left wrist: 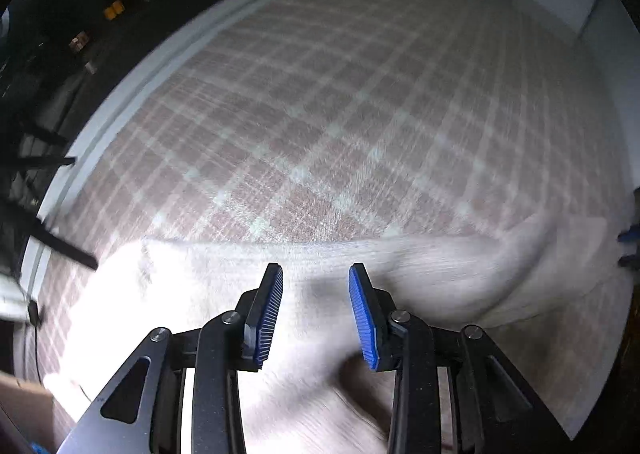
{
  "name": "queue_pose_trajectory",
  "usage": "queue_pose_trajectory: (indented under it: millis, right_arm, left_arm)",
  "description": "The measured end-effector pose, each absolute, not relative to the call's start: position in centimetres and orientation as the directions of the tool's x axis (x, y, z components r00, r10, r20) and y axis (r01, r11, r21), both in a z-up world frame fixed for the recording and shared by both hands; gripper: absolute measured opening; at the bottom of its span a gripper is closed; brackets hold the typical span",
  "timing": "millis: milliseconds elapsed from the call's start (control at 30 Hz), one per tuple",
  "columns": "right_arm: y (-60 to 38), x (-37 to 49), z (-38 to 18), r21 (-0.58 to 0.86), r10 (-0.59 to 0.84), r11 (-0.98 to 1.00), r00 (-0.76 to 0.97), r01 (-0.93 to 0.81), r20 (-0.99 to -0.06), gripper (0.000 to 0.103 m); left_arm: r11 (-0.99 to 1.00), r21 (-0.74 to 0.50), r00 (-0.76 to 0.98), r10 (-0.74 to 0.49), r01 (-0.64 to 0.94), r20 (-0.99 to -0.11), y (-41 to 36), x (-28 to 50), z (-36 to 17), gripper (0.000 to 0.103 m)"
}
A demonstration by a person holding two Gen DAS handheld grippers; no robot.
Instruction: Fold clothes
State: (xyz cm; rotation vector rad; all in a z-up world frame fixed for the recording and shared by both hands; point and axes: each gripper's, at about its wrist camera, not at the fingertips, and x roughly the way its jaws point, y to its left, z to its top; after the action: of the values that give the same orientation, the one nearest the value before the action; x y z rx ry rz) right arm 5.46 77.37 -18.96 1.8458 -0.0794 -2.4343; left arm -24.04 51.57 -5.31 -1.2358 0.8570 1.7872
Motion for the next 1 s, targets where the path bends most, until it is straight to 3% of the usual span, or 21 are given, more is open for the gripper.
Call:
queue_pose_trajectory:
  millis: [167, 200, 233, 333, 433, 500, 600, 733, 833, 900, 1000]
  right_arm:
    - [78.0, 5.7, -18.8, 0.104, -0.113, -0.993, -0.251, 0.046, -0.961, 0.034]
    - [78.0, 5.7, -18.9, 0.109, -0.117, -0.993, -0.247, 0.046, -0.962, 0.034]
    - [77.8, 5.5, -19.2, 0.105, -0.113, -0.993, -0.244, 0.047, -0.963, 0.034]
    - [77.3, 5.2, -19.9, 0.089, -0.1, -0.994, -0.242, 0.056, -0.965, 0.034]
    - [76.7, 5.2, -20.2, 0.06, -0.076, -0.996, -0.248, 0.07, -0.966, 0.034]
    - [76.2, 5.4, -20.2, 0.044, -0.064, -0.996, -0.256, 0.083, -0.965, 0.027]
    - [75.6, 5.6, -20.0, 0.042, -0.068, -0.993, -0.253, 0.109, -0.965, 0.006]
    - [75.3, 5.8, -19.8, 0.023, -0.05, -0.993, -0.232, 0.118, -0.971, 0.006]
    - [75.4, 5.8, -19.8, 0.024, -0.05, -0.992, -0.212, 0.122, -0.976, 0.006]
    - [75.6, 6.0, -19.5, 0.032, -0.057, -0.99, -0.184, 0.134, -0.981, 0.005]
    - [76.2, 6.5, -19.0, 0.085, -0.104, -0.986, -0.129, 0.141, -0.986, 0.005]
  left_arm:
    - [-0.345, 0.154, -0.233, 0.203, -0.926, -0.951, 53.6, -22.8, -7.2, 0.042]
    - [-0.353, 0.131, -0.219, 0.219, -0.926, -0.951, 53.7, -23.0, -7.3, 0.04]
    - [-0.362, 0.109, -0.204, 0.236, -0.926, -0.95, 53.8, -23.2, -7.4, 0.026]
    - [-0.351, 0.093, -0.197, 0.273, -0.932, -0.942, 54.0, -22.5, -7.4, 0.005]
    - [-0.391, 0.085, -0.206, 0.278, -0.916, -0.938, 54.3, -22.5, -7.4, 0.003]
    - [-0.457, 0.033, -0.187, 0.294, -0.889, -0.937, 54.2, -23.7, -7.0, 0.002]
    - [-0.49, 0.017, -0.207, 0.337, -0.872, -0.919, 54.4, -24.9, -6.0, 0.002]
    - [-0.525, 0.014, -0.225, 0.34, -0.851, -0.913, 55.4, -26.1, -6.5, 0.004]
    - [-0.528, 0.024, -0.219, 0.309, -0.849, -0.925, 56.2, -26.0, -7.6, 0.012]
    - [-0.547, -0.024, -0.195, 0.339, -0.837, -0.92, 55.7, -26.2, -6.4, 0.026]
    - [-0.541, -0.054, -0.182, 0.372, -0.839, -0.91, 55.4, -25.5, -3.9, 0.026]
